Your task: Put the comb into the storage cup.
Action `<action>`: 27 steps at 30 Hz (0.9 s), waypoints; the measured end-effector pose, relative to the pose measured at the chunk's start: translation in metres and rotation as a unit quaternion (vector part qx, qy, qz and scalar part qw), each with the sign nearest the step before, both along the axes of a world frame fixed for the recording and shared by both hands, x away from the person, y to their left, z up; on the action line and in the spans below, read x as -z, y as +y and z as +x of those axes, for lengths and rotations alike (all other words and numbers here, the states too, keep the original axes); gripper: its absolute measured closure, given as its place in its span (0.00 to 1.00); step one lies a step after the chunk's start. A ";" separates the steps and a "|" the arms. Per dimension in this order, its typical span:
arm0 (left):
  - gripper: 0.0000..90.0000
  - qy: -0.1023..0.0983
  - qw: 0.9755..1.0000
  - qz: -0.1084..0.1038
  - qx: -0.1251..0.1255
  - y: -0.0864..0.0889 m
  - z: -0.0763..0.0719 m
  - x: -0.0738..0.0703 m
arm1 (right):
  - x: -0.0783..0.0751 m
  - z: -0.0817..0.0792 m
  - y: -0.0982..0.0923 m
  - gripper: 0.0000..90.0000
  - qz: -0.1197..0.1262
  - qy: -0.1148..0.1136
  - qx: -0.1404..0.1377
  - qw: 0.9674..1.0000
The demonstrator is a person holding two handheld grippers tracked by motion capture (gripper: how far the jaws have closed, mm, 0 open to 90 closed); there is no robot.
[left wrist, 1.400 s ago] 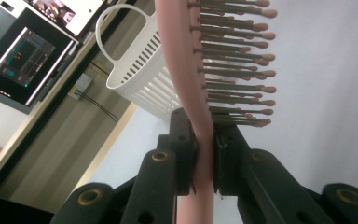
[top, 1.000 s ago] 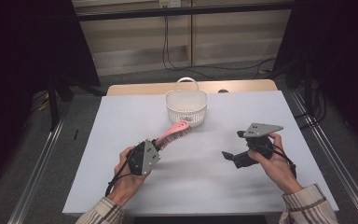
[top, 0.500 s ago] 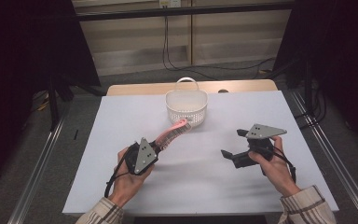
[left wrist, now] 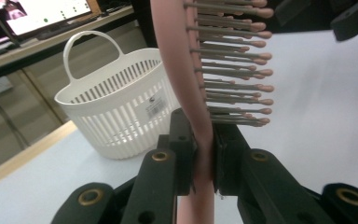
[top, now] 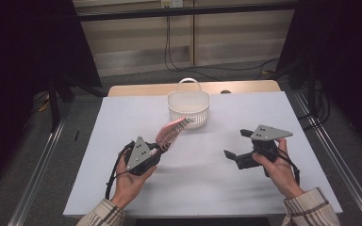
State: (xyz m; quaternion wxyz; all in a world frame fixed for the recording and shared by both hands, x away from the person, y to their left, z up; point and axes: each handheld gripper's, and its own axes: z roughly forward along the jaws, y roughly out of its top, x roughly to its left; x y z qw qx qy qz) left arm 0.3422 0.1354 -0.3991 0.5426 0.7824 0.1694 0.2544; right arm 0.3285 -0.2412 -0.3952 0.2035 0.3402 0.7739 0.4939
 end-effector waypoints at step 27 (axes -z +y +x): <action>0.90 0.119 0.982 -0.116 0.085 -0.006 0.010 0.009 | -0.006 -0.004 0.018 0.04 0.059 -0.030 -0.042 0.997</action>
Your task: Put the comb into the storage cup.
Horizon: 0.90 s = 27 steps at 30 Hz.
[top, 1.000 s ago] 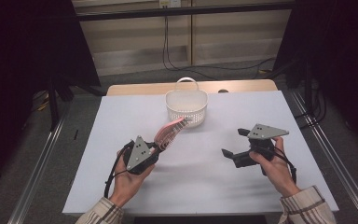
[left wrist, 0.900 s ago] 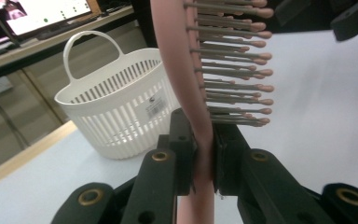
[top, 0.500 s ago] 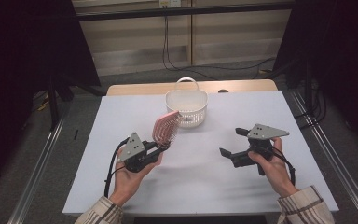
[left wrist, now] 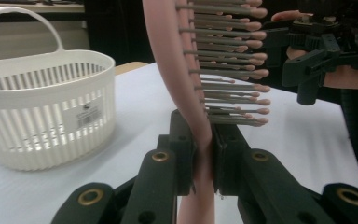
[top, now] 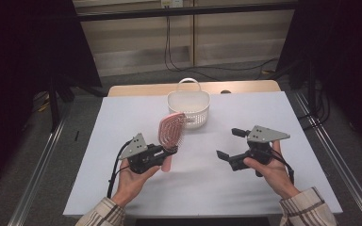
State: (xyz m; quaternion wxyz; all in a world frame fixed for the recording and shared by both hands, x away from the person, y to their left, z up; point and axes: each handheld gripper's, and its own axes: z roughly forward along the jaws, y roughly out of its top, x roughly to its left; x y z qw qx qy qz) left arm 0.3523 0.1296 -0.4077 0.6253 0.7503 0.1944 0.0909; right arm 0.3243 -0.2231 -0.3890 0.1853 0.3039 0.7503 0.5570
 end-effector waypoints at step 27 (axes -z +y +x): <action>0.90 0.021 0.999 -0.021 0.038 -0.055 0.021 0.002 | -0.030 0.014 0.020 0.01 0.060 -0.027 -0.043 0.997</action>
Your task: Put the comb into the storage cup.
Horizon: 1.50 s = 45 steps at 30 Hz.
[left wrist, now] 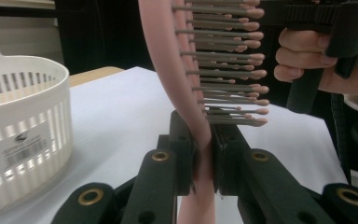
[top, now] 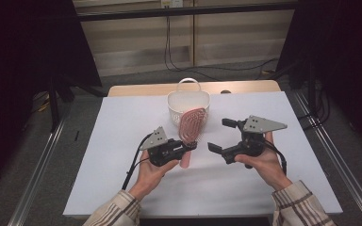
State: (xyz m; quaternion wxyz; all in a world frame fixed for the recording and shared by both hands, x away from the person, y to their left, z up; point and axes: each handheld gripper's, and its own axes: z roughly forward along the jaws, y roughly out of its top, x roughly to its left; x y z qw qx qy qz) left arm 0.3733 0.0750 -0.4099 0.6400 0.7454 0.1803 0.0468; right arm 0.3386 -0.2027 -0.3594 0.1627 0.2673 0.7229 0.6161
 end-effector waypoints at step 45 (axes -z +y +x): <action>0.90 -0.012 0.997 0.000 0.082 -0.014 -0.005 0.006 | -0.003 0.023 0.021 0.24 0.016 -0.009 -0.086 0.996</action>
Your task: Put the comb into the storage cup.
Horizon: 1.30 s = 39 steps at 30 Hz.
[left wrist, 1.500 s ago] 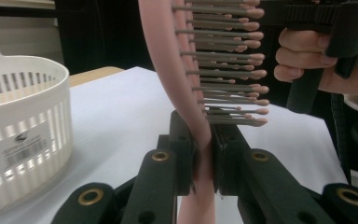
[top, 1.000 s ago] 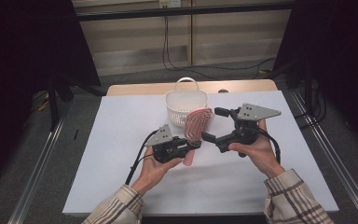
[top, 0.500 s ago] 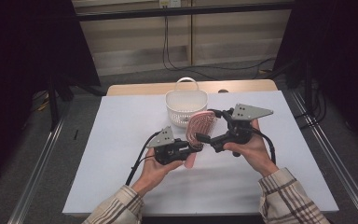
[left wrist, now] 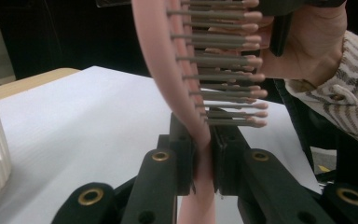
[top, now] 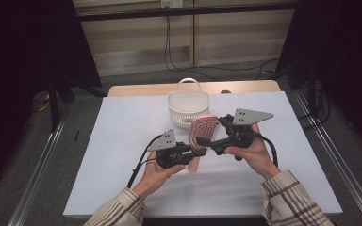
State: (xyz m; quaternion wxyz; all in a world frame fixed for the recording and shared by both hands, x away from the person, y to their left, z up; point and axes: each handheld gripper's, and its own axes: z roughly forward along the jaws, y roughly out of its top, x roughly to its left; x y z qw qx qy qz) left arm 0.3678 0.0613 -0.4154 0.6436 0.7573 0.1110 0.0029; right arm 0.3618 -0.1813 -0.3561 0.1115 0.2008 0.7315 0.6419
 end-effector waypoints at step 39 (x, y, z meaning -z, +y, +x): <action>0.89 0.010 1.000 0.015 0.026 -0.003 0.001 0.004 | -0.002 -0.004 0.006 0.53 0.004 -0.001 -0.056 0.998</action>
